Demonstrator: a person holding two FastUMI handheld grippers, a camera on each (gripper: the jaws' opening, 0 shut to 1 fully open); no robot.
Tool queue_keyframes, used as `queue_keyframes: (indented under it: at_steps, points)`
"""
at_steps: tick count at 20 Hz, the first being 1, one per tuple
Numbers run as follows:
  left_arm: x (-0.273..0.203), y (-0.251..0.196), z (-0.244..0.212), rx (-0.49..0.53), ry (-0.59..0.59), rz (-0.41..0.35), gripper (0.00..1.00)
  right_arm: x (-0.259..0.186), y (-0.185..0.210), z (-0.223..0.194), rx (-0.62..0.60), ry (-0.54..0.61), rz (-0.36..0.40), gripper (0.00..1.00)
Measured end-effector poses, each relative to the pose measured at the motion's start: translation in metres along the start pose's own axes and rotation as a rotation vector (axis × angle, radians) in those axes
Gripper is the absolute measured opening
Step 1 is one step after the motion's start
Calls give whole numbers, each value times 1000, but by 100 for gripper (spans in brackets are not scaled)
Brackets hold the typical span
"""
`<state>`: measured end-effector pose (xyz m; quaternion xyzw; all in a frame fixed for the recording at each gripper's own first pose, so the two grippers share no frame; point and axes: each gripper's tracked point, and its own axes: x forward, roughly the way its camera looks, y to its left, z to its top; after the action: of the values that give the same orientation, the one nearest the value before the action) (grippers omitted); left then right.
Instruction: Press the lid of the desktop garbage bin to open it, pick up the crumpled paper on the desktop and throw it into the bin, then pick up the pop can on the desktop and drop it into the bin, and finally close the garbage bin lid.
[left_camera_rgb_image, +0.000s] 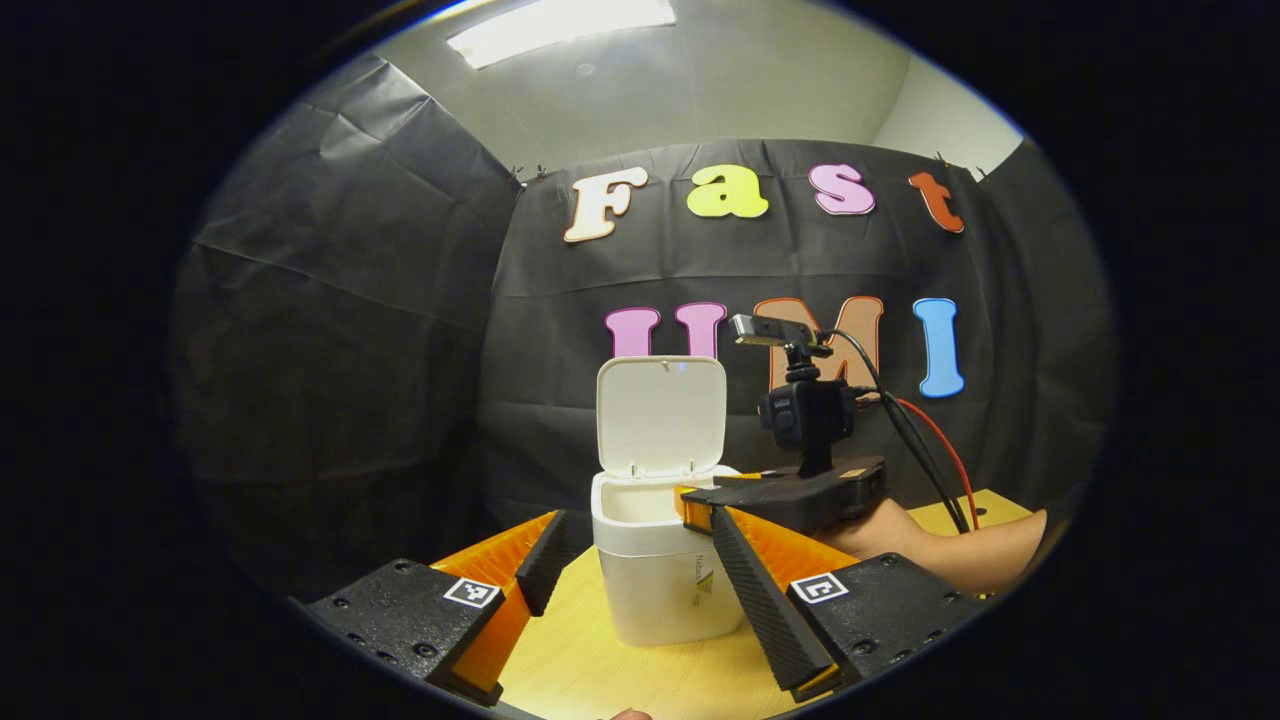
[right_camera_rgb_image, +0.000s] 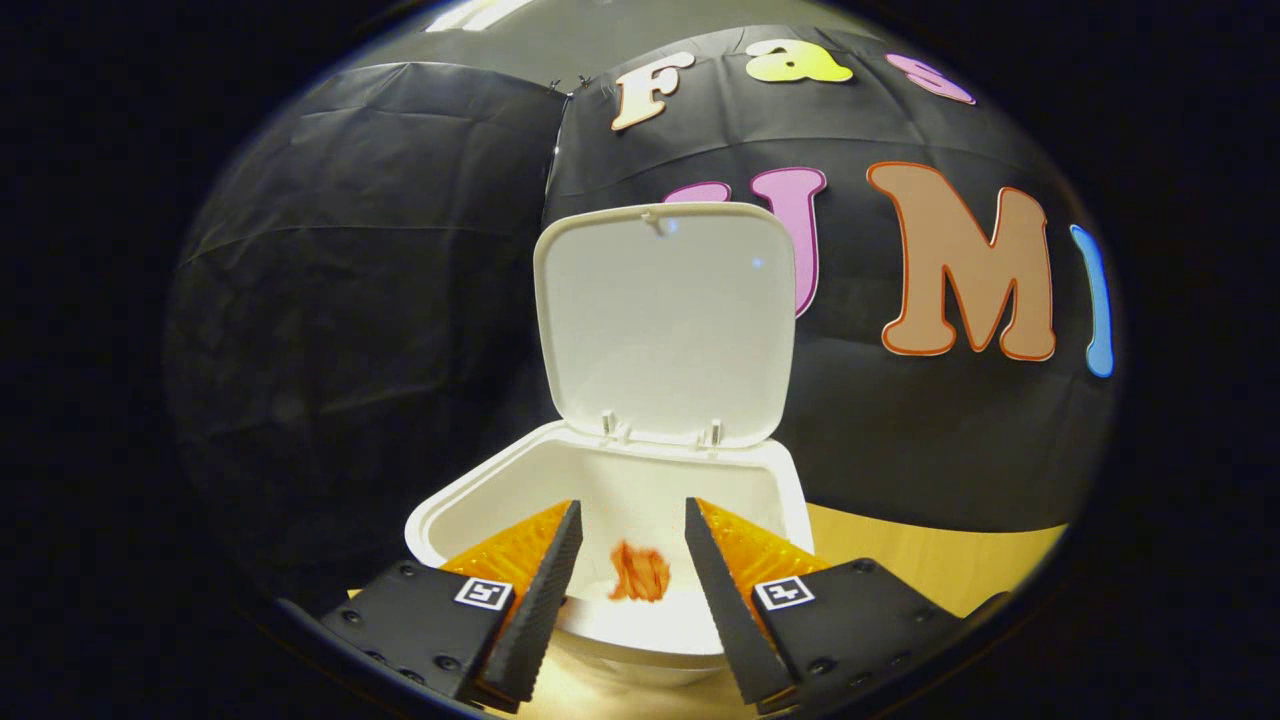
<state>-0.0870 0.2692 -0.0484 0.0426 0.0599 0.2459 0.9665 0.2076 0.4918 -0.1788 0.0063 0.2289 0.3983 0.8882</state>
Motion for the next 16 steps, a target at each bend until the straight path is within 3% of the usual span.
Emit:
queue_keyframes:
  at_steps: [6,8,9,10,13,16]
  points:
    - [-1,-14,5,-8,-16,-14,90,-72,-28,44,19,-149,-41,77]
    - [-2,-25,8,-23,-26,-30,90,-119,-54,59,26,-228,-97,91]
    - [-2,-34,8,-34,-28,-47,90,-145,-70,65,21,-268,-133,87]
    - [-1,-43,7,-41,-28,-64,90,-169,-86,67,19,-301,-177,94]
    - [2,-68,3,-55,-20,-107,90,-241,-134,68,27,-366,-303,100]
    - [7,-96,-1,-64,-9,-145,90,-301,-172,54,42,-390,-421,96]
